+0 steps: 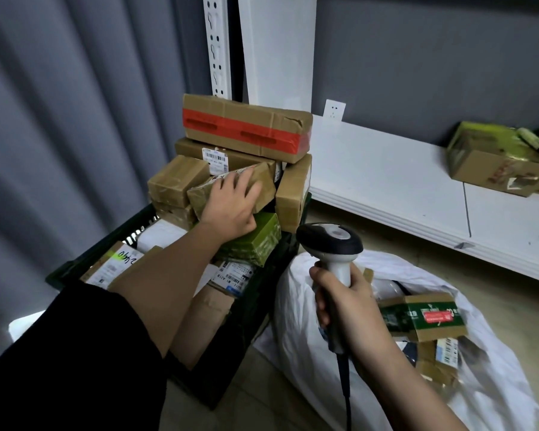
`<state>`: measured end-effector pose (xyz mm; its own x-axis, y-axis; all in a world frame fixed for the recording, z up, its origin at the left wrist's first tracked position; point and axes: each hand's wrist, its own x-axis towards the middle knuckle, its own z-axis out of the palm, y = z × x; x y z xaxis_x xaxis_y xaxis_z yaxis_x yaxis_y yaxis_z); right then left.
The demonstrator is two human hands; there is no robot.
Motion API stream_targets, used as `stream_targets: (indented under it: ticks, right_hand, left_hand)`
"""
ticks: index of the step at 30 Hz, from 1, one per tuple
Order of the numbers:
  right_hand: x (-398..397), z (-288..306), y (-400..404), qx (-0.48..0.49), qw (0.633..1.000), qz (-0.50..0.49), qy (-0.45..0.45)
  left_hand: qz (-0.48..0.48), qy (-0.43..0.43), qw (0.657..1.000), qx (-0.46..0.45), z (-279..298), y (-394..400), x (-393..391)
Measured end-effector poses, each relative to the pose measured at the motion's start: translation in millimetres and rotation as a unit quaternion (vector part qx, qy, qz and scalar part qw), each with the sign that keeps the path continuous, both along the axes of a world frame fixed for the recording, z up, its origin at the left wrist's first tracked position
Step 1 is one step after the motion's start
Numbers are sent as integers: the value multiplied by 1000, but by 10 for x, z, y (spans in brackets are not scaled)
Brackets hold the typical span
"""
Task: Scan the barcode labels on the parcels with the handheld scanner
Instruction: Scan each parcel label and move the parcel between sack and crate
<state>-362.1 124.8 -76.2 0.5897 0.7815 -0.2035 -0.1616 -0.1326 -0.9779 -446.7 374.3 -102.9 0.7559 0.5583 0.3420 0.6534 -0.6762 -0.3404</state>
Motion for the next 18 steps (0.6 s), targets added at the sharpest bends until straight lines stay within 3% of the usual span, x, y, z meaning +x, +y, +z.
stream_targets:
  ticks: [9,15,18]
  right_hand:
    - [66,138,-125,21,1000,3,12]
    - [53,374,-389,76,992,-43,86]
    - [36,491,-538,92,986,-58,125]
  left_hand:
    - [-123,-206,971,-8,524,-581,-468]
    - [-220,-266,939,-4,740,-1521,-599]
    - [-205,-310,927,-54,825,-2001,-513]
